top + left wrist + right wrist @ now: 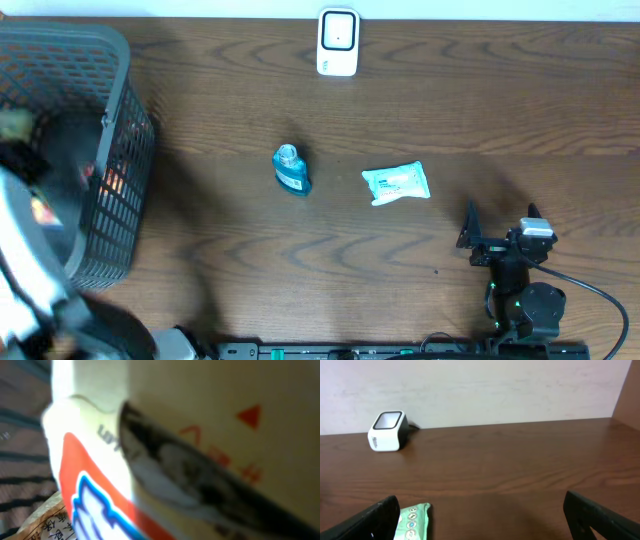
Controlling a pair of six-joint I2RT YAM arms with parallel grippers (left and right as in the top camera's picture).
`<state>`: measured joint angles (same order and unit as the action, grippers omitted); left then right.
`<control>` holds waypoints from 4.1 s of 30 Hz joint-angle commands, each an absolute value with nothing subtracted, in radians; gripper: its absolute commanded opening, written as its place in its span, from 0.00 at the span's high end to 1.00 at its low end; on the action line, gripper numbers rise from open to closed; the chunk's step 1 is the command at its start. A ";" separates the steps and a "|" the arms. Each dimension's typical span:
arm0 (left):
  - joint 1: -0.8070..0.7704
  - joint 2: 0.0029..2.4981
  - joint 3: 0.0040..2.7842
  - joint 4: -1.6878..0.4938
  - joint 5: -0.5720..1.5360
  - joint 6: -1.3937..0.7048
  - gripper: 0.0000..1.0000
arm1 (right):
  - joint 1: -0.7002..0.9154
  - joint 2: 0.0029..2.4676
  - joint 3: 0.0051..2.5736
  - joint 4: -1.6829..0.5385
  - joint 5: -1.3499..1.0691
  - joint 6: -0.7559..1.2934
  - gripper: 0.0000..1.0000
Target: Scan the item barcode
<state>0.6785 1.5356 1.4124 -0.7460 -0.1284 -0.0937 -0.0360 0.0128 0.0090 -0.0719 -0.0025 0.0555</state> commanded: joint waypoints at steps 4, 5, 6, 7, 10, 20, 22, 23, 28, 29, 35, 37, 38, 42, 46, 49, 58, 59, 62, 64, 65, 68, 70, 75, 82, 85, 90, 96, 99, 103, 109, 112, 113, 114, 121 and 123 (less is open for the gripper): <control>0.666 1.150 1.461 -0.669 0.208 -0.424 0.93 | -0.031 0.011 0.006 -0.074 0.009 0.044 0.01; 0.654 1.112 1.461 -0.652 0.283 -0.458 0.93 | -0.031 0.011 0.006 -0.075 0.009 0.043 0.01; 0.635 1.080 1.461 -0.635 0.367 -0.476 0.93 | -0.031 0.011 0.006 -0.074 0.009 0.044 0.01; 0.607 1.054 1.461 -0.616 0.451 -0.481 0.93 | -0.031 0.011 0.006 -0.075 0.009 0.044 0.01; 0.480 1.008 1.461 -0.572 0.617 -0.480 0.93 | -0.031 0.011 0.006 -0.074 0.009 0.044 0.01; -0.234 1.110 1.459 -0.546 0.608 -0.260 0.93 | -0.031 0.011 0.006 -0.074 0.009 0.044 0.01; -0.358 1.179 1.459 -0.546 0.524 -0.258 0.93 | -0.031 0.011 0.006 -0.074 0.009 0.044 0.01; -0.413 1.218 1.459 -0.546 0.481 -0.259 0.93 | -0.031 0.011 0.006 -0.074 0.009 0.044 0.01; -0.609 1.427 1.459 -0.532 0.297 -0.269 0.93 | -0.031 0.011 0.006 -0.074 0.009 0.043 0.01; -0.636 1.471 1.459 -0.529 0.263 -0.280 0.93 | -0.031 0.011 0.006 -0.074 0.009 0.044 0.01; -0.733 1.714 1.459 -0.529 0.126 -0.341 0.93 | -0.031 0.011 0.006 -0.074 0.009 0.043 0.01; -0.741 1.785 1.459 -0.529 0.084 -0.397 0.93 | -0.031 0.011 0.006 -0.074 0.009 0.044 0.01; -0.741 1.813 1.459 -0.529 0.070 -0.424 0.93 | -0.031 0.011 0.006 -0.074 0.009 0.044 0.01; -0.740 1.892 1.459 -0.536 -0.003 -0.564 0.93 | -0.031 0.011 0.006 -0.074 0.009 0.044 0.01; -0.740 1.922 1.459 -0.537 -0.013 -0.657 0.92 | -0.031 0.011 0.006 -0.074 0.009 0.044 0.01; -0.740 1.928 1.458 -0.549 -0.012 -0.679 0.83 | -0.031 0.011 0.006 -0.074 0.009 0.044 0.01; -0.741 1.897 1.459 -0.627 0.010 -0.660 0.44 | -0.031 0.011 0.006 -0.074 0.009 0.044 0.01; -0.741 1.878 1.465 -0.627 0.033 -0.641 0.43 | -0.031 0.011 0.006 -0.074 0.009 0.044 0.01; -0.735 1.798 1.514 -0.628 0.108 -0.525 0.40 | -0.031 0.011 0.006 -0.074 0.009 0.043 0.01; -0.734 1.728 1.565 -0.629 0.131 -0.442 0.33 | -0.031 0.011 0.006 -0.074 0.009 0.044 0.01; -0.734 1.687 1.591 -0.628 0.125 -0.391 0.30 | -0.031 0.011 0.006 -0.074 0.009 0.043 0.01; -0.731 1.568 1.646 -0.627 -0.010 -0.263 0.14 | -0.031 0.011 0.006 -0.074 0.009 0.043 0.01; -0.719 1.480 1.656 -0.622 -0.190 -0.214 0.02 | -0.031 0.011 0.006 -0.074 0.009 0.044 0.01; -0.591 1.322 1.656 -0.669 -0.603 -0.192 0.02 | -0.031 0.011 0.006 -0.074 0.009 0.043 0.01; -0.149 1.251 1.656 -0.800 -0.598 -0.382 0.02 | -0.031 0.011 0.006 -0.074 0.009 0.044 0.01; 0.067 1.271 1.656 -0.811 -0.413 -0.373 0.02 | -0.031 0.011 0.006 -0.074 0.009 0.044 0.01; 0.345 1.362 1.655 -0.803 -0.152 -0.319 0.02 | -0.031 0.011 0.006 -0.074 0.009 0.044 0.01; 0.535 1.535 1.655 -0.804 0.056 -0.108 0.02 | -0.031 0.011 0.006 -0.074 0.009 0.044 0.01; 0.562 1.636 1.655 -0.812 0.119 0.049 0.02 | -0.031 0.011 0.006 -0.074 0.009 0.044 0.01; 0.560 1.774 1.655 -0.849 0.124 0.207 0.02 | -0.031 0.011 0.006 -0.075 0.009 0.043 0.01; 0.547 1.964 1.655 -0.855 0.166 0.285 0.00 | -0.031 0.011 0.006 -0.074 0.009 0.043 0.01; 0.542 2.038 1.655 -0.846 0.165 0.327 0.02 | -0.031 0.011 0.006 -0.075 0.009 0.044 0.01; 0.542 2.059 1.655 -0.835 0.165 0.329 0.01 | -0.031 0.011 0.006 -0.074 0.009 0.043 0.01; 0.542 2.080 1.655 -0.824 0.165 0.329 0.01 | -0.031 0.011 0.006 -0.074 0.009 0.044 0.01; 0.537 2.195 1.655 -0.760 0.166 0.329 0.01 | -0.031 0.011 0.006 -0.075 0.009 0.044 0.01; 0.535 2.220 1.655 -0.756 0.166 0.329 0.14 | -0.031 0.011 0.006 -0.074 0.009 0.043 0.01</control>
<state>0.5419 2.1609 1.6611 -0.7563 0.1783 0.3035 -0.0360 0.0128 0.0090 -0.0719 -0.0025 0.0555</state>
